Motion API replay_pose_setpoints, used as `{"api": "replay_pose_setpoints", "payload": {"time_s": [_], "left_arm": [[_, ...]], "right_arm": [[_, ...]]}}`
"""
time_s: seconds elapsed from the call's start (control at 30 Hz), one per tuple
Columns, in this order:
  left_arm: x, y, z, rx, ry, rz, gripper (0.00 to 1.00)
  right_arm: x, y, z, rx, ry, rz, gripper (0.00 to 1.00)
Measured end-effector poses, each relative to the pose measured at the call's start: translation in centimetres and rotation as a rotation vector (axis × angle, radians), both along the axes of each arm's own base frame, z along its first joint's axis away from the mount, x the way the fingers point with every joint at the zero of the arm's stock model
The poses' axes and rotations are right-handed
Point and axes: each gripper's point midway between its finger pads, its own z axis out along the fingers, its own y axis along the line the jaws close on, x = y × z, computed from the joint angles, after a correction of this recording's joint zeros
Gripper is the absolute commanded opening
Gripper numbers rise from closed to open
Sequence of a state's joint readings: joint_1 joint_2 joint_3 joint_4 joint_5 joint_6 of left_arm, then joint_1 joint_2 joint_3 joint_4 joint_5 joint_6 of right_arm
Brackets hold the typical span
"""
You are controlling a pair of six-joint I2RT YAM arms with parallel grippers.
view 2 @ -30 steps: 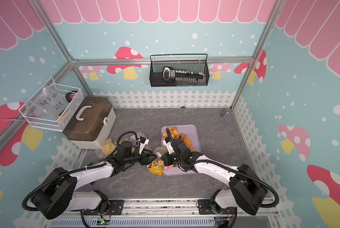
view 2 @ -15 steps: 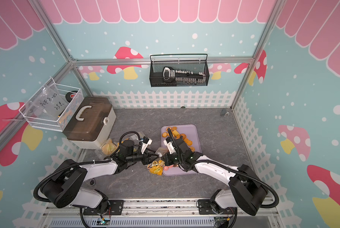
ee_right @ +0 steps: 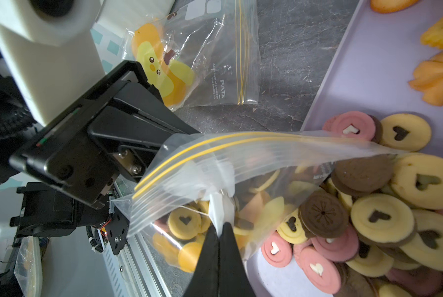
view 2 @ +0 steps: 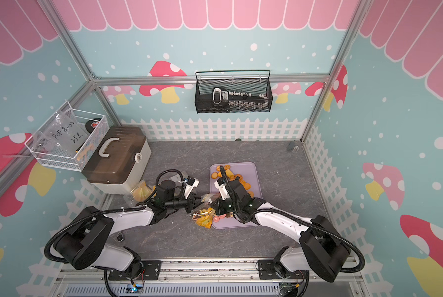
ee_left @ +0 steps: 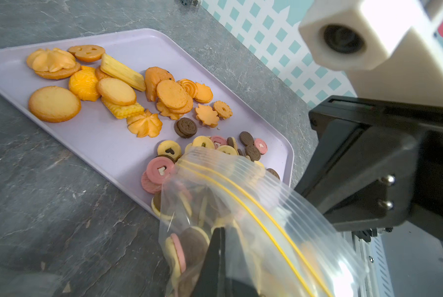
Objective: Pour cookies out of the ziploc bag
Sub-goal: Open the ziploc bag at the center of the board.
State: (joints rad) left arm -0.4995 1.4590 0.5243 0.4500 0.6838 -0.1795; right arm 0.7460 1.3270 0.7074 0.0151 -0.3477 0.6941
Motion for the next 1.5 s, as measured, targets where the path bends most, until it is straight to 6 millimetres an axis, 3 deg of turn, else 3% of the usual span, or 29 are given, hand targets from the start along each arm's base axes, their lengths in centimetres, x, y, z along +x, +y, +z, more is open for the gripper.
{"api": "replay_pose_setpoints", "payload": {"time_s": [0.3,0.53,0.67,0.77,1.07,1.2,1.3,1.5], "left_arm": [[0.2,1.5,1.3,0.04,-0.011,0.084,0.0],[0.4,2.2,0.7,0.065,0.017,0.116,0.0],[0.3,2.2,1.0,0.058,0.019,0.118,0.0],[0.2,2.1,1.4,0.05,0.009,0.113,0.0],[-0.2,2.1,2.6,0.035,-0.017,0.107,0.0],[-0.4,2.2,2.6,0.041,-0.011,0.108,0.0],[-0.5,2.3,2.5,0.047,-0.004,0.112,0.0],[-0.6,2.4,2.4,0.054,0.001,0.116,0.0]], "right_arm": [[-0.1,-0.9,1.8,0.015,-0.039,-0.032,0.0],[-1.1,-1.9,0.1,-0.019,0.003,-0.043,0.0],[-1.1,-1.9,0.4,-0.007,0.0,-0.045,0.34],[-1.0,-1.4,0.9,0.023,-0.001,-0.037,0.48],[0.3,1.1,0.1,0.11,0.051,-0.012,0.5],[1.1,1.9,1.4,0.198,0.038,-0.005,0.54],[1.3,2.1,2.4,0.272,0.017,-0.001,0.6],[1.2,1.5,2.1,0.314,0.03,-0.008,0.58]]}}
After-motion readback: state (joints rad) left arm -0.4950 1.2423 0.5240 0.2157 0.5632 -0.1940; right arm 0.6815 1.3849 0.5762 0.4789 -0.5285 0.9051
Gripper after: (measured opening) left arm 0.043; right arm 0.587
